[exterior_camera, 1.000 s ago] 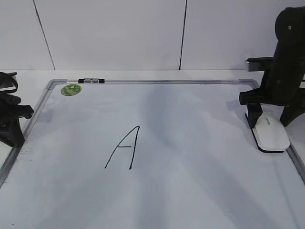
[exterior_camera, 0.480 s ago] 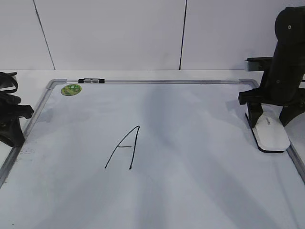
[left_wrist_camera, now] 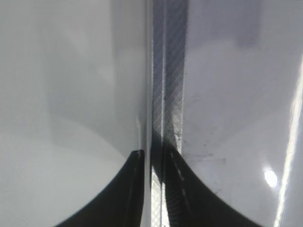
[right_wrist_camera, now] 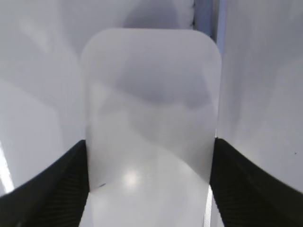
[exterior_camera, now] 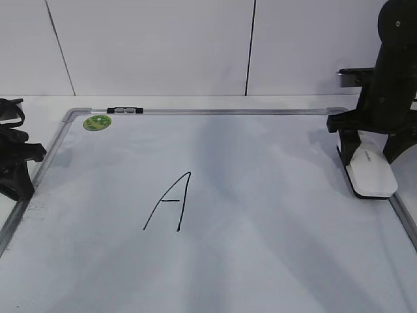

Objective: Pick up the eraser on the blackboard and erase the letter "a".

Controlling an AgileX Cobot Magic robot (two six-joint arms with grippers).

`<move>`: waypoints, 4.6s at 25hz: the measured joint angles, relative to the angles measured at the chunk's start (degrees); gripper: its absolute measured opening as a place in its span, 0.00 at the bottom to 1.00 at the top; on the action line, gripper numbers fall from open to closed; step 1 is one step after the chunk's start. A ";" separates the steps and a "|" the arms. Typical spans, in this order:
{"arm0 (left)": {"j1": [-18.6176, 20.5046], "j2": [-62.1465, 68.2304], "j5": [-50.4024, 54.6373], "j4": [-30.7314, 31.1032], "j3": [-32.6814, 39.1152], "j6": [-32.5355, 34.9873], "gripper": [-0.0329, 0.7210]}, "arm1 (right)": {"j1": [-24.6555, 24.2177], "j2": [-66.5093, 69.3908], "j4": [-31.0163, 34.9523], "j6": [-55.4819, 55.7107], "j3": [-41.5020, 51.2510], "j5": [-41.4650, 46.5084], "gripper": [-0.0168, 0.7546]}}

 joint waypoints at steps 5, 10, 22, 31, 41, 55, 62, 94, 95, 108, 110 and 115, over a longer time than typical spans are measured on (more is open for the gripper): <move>0.00 0.00 0.00 0.00 0.00 0.00 0.21 | 0.00 0.00 0.84 0.00 -0.25 0.22 0.79; 0.00 0.00 0.00 0.00 0.00 0.00 0.21 | 0.00 0.00 1.28 0.00 -0.25 0.55 0.79; 0.00 0.00 -0.08 0.00 0.00 0.00 0.23 | 0.00 0.00 1.79 0.00 -0.37 1.17 0.82; 0.00 0.00 -0.08 0.00 0.00 0.00 0.23 | 0.00 -0.49 3.44 -0.10 -7.65 2.56 0.82; 0.00 0.10 1.71 0.22 -2.29 0.00 0.56 | 0.00 -2.30 3.82 -0.10 -11.01 3.00 0.82; 0.00 -15.33 17.58 -0.68 -13.20 0.00 0.46 | 0.00 -9.20 6.57 -0.10 -11.06 3.12 0.79; 0.00 -25.39 20.20 -0.78 -13.20 0.00 0.37 | 0.00 -19.80 7.45 -0.59 -10.50 3.70 0.79; -3.87 -73.24 23.09 -0.97 4.44 -2.34 0.36 | 2.35 -84.11 6.79 -1.76 30.85 5.46 0.79; -3.87 -74.74 23.09 -0.97 5.79 -2.34 0.36 | 2.35 -85.60 6.79 -1.76 32.09 5.46 0.79; -4.57 -91.71 23.09 0.46 22.89 -2.43 0.36 | 2.35 -104.28 6.40 -2.11 44.42 5.82 0.79; -4.66 -93.89 23.09 0.64 25.44 -2.43 0.36 | 2.35 -106.92 5.43 -2.19 46.52 5.82 0.79; -4.66 -98.89 23.09 3.37 30.50 -2.47 0.36 | 2.35 -112.16 3.39 -2.33 51.70 5.93 0.79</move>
